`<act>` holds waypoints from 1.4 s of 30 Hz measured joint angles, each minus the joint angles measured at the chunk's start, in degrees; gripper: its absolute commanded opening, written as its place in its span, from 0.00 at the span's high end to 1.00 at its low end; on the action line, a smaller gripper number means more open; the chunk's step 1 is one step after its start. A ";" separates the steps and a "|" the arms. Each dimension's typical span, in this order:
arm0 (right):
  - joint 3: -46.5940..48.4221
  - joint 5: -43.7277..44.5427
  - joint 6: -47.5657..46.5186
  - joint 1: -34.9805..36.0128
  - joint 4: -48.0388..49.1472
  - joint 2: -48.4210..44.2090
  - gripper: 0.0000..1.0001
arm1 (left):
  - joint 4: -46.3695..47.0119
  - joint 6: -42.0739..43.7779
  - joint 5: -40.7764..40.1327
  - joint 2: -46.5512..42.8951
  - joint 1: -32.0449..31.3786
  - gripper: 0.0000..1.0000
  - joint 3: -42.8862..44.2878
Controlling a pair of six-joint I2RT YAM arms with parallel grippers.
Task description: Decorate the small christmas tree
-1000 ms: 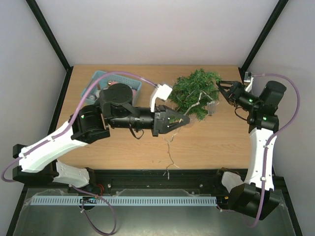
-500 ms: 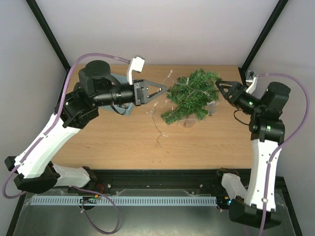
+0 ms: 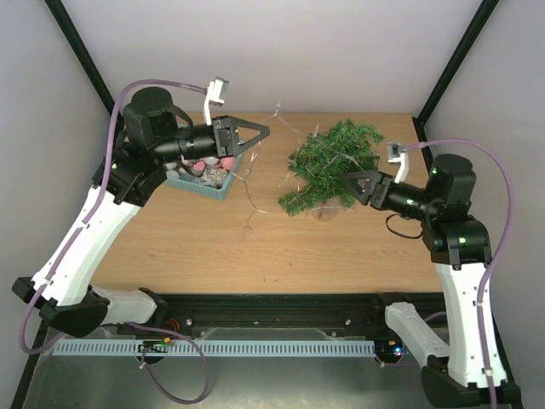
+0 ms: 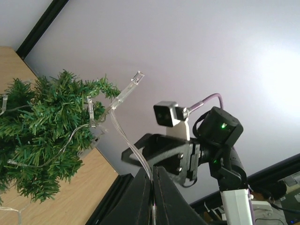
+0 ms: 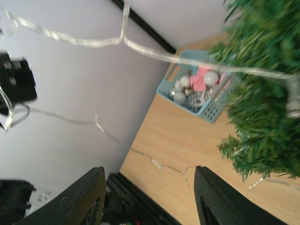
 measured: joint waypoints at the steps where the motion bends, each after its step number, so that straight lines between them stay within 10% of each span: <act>1: 0.13 0.22 -0.94 1.84 -0.61 0.37 0.48 | 0.70 -0.31 0.59 0.24 0.48 0.98 -0.07; 10: -7.93 13.94 -3.45 24.48 1.84 -3.67 0.50 | 4.52 -2.58 3.65 2.29 2.71 0.98 -0.11; 20: -16.26 49.48 -3.30 60.50 13.49 4.59 0.50 | 5.42 -3.61 4.13 3.28 3.02 0.98 -0.11; 29: -17.97 68.94 -4.04 64.30 20.90 12.31 0.45 | 5.40 -3.63 4.66 3.28 3.96 0.98 -0.11; 42: -16.33 70.82 -6.47 64.32 29.14 21.03 0.56 | 5.46 -4.22 5.79 3.17 4.63 0.98 -0.11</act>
